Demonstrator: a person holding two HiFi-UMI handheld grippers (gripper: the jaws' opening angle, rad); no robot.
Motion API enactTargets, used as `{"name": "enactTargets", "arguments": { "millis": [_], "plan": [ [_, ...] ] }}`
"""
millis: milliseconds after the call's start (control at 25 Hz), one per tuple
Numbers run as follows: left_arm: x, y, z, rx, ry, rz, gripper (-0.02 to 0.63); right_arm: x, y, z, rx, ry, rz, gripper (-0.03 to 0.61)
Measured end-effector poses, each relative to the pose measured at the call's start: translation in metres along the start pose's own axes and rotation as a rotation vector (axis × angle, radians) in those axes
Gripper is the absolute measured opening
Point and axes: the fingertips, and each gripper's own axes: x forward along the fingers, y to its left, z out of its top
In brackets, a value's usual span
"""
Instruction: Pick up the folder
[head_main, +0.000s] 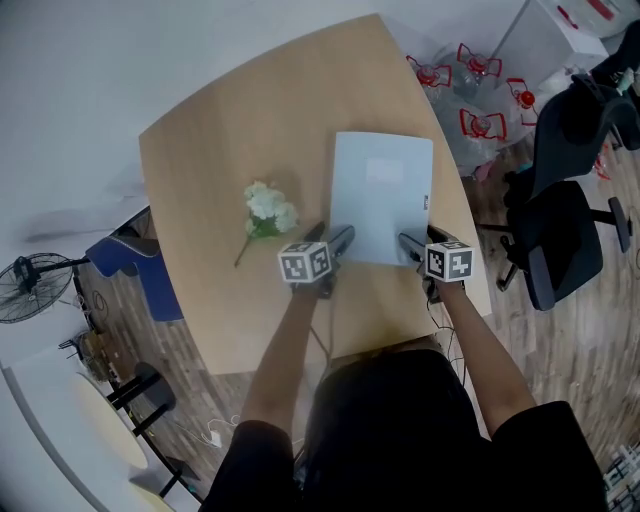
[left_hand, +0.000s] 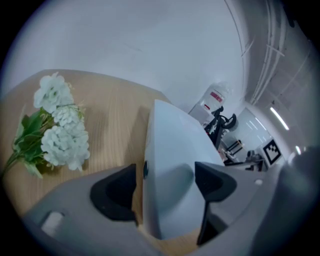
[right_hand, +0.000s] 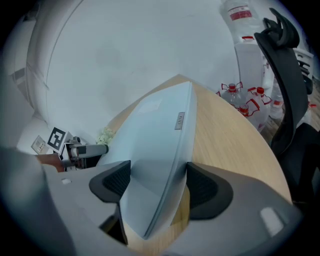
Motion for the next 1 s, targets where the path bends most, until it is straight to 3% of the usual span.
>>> {"name": "enactTargets", "arguments": {
  "millis": [160, 400, 760, 1000],
  "plan": [
    [0.007, 0.006, -0.007, -0.050, 0.033, -0.051, 0.371, 0.007, -0.002, -0.004, 0.068, 0.017, 0.048, 0.362],
    [0.006, 0.000, -0.008, -0.072, 0.031, -0.078, 0.330, 0.005, 0.002, -0.003, 0.047, 0.004, 0.060, 0.348],
    [-0.029, -0.014, -0.003, -0.018, -0.127, -0.073, 0.309, -0.015, 0.025, 0.006, -0.100, -0.074, 0.053, 0.325],
    [-0.077, -0.034, 0.034, 0.100, -0.262, -0.104, 0.307, -0.048, 0.064, 0.037, -0.181, -0.205, 0.091, 0.318]
  ]
}}
